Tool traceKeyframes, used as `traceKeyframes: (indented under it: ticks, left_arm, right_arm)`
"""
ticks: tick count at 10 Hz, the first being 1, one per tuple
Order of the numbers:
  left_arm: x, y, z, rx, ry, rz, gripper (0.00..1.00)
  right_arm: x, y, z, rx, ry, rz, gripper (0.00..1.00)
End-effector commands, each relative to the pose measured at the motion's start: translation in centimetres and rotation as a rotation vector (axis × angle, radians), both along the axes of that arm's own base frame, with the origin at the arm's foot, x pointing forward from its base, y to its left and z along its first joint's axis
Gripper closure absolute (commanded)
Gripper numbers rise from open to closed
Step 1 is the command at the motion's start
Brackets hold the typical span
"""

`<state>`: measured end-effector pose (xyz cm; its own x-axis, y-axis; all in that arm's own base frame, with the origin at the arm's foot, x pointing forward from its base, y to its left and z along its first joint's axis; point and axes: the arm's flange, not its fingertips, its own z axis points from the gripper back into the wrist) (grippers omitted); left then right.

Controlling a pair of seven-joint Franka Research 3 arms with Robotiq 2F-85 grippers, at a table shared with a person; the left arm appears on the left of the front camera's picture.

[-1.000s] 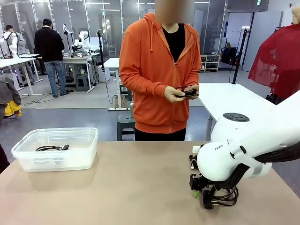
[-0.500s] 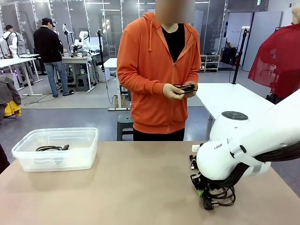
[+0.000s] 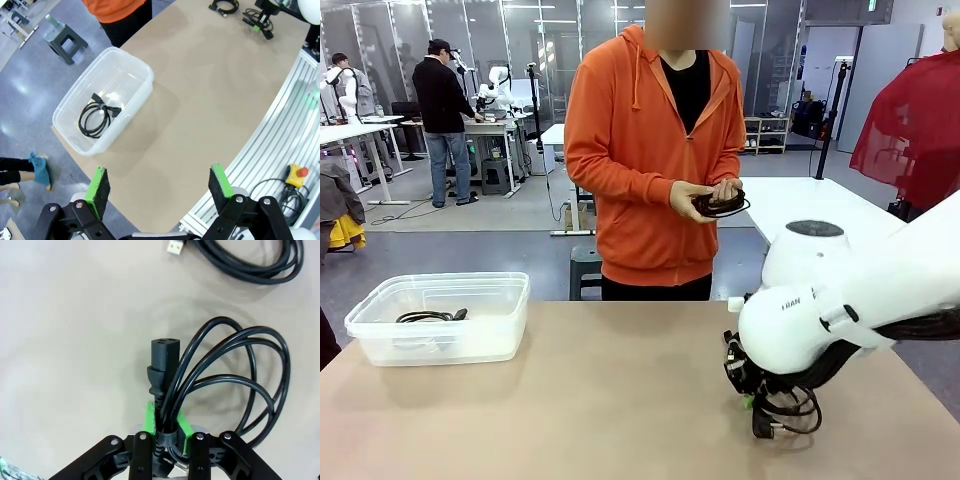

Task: Organize and store the cables.
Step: Place the Power Cable into the Organizing box.

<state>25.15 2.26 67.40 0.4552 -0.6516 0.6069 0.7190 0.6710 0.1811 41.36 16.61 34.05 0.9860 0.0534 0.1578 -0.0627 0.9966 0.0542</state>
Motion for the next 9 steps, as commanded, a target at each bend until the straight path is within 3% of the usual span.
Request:
traceKeyframes:
  ticks: [1, 4, 8, 9]
  left_arm:
    - [-0.1, 0.1, 0.1, 0.005, -0.003, -0.002, 0.00]
    - [-0.1, 0.1, 0.1, 0.005, -0.003, -0.002, 0.00]
    - [-0.1, 0.1, 0.1, 0.005, -0.003, -0.002, 0.00]
    - [-0.1, 0.1, 0.1, 0.005, -0.003, -0.002, 0.00]
  right_arm:
    - [-0.8, 2.4, 5.0, 0.006, -0.004, -0.028, 1.00]
    - [0.2, 6.7, 7.2, 0.048, 0.057, -0.055, 1.00]
    - [1.1, 16.4, 5.3, 0.002, 0.059, -0.013, 1.00]
    - [1.3, 18.8, 4.8, 0.014, 0.089, 0.009, 1.00]
